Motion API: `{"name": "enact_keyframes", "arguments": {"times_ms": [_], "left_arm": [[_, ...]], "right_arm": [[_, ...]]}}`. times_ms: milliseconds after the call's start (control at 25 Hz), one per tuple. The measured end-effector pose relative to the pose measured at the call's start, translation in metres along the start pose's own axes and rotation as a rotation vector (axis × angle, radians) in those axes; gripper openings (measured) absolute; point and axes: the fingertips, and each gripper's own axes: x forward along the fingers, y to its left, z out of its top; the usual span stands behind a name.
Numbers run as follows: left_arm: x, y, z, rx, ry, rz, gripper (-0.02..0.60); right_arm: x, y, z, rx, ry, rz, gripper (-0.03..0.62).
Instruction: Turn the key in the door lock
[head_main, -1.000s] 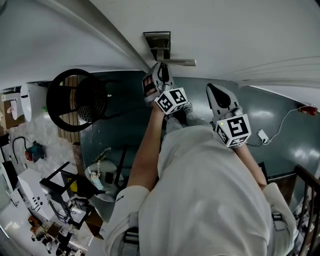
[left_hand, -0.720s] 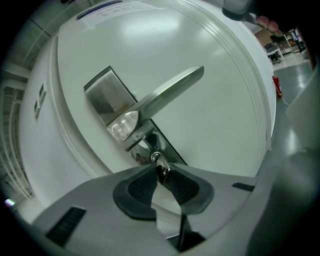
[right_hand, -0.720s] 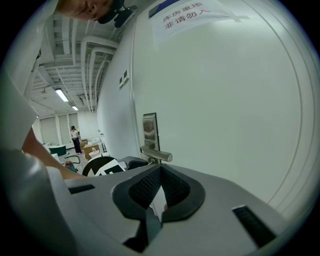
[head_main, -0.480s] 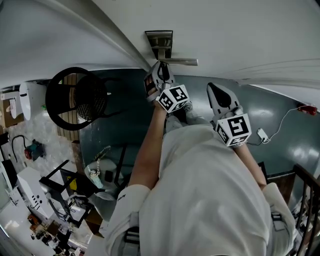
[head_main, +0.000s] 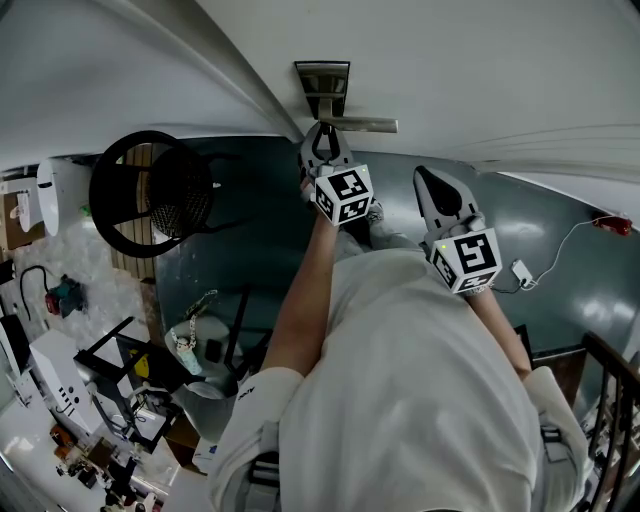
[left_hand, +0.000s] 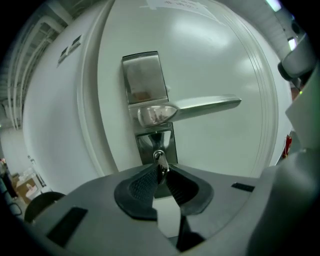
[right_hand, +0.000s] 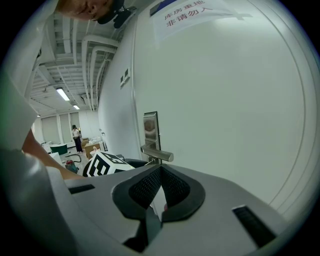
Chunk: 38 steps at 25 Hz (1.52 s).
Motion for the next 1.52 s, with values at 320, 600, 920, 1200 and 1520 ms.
{"name": "enact_keyframes", "arguments": {"times_ms": [320, 600, 920, 1200, 1520], "left_arm": [[-0.0025, 0.0029, 0.0024, -0.186, -0.014, -0.047, 0.058], [-0.0043, 0.0068, 0.0007, -0.446, -0.009, -0.115, 0.055], [-0.0029, 0.0071, 0.0007, -0.627, -0.04, -0.218, 0.055], [-0.0028, 0.0083, -0.0009, -0.762, -0.049, -0.256, 0.055], [-0.0034, 0.0082, -0.0017, -1.043, -0.074, -0.338, 0.028]], "right_arm": [[-0.0005, -0.0034, 0.0001, 0.005, 0.002, -0.003, -0.008], [-0.0012, -0.0047, 0.0, 0.008, 0.002, -0.003, -0.008], [0.0002, -0.0035, -0.0028, 0.006, 0.007, 0.006, -0.008], [0.0011, -0.0006, -0.0044, 0.004, 0.01, 0.012, -0.008], [-0.0014, -0.0029, -0.0033, 0.008, 0.011, 0.004, -0.008]]}}
